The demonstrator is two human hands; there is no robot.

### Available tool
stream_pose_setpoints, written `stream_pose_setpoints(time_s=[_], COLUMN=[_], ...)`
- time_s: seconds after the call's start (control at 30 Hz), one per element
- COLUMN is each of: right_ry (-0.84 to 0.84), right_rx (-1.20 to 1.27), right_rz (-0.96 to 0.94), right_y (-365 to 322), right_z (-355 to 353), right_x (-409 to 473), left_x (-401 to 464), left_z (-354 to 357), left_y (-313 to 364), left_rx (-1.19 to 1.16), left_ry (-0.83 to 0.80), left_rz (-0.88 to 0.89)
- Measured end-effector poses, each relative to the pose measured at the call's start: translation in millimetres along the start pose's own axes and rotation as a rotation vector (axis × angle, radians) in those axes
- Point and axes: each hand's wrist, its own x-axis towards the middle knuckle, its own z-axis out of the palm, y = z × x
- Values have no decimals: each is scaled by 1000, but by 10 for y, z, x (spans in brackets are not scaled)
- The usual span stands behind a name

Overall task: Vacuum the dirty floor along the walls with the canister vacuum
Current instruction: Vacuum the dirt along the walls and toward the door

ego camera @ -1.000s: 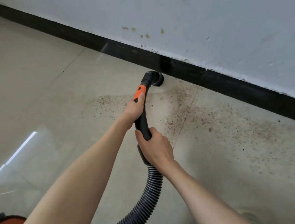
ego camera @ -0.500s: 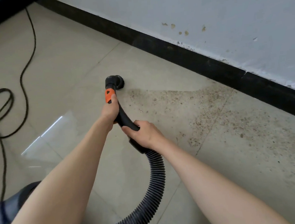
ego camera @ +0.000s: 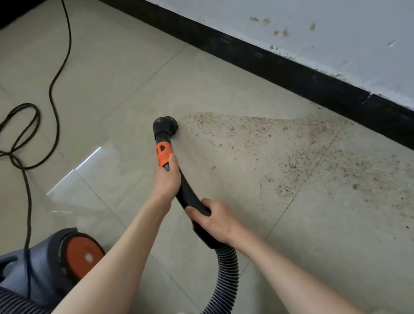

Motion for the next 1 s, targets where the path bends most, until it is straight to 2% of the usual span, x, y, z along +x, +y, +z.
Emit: stream_pose_setpoints(time_s=[0.17, 0.3, 0.43, 0.63, 0.8, 0.9, 1.0], right_ry=[-22, -28, -76, -215, -398, -532, -548], right_rx=[47, -56, -192, -311, -157, 156, 417], right_rz=[16, -5, -39, -19, 30, 114, 205], right_y=[55, 19, -66, -294, -221, -128, -51], right_z=[-5, 84, 88, 53, 105, 158, 127], right_x=[-119, -171, -244, -327, -381, -432, -506], left_x=[-129, -271, -180, -168, -368, -491, -606], left_z=[53, 14, -199, -381, -468, -455, -395], left_y=[-32, -77, -23, -23, -209, -245, -270], left_rx=[28, 11, -118, -79, -99, -81, -54], left_ry=[6, -27, -58, -4, 3, -47, -76], left_rz=[15, -37, -177, -171, -212, -194, -150])
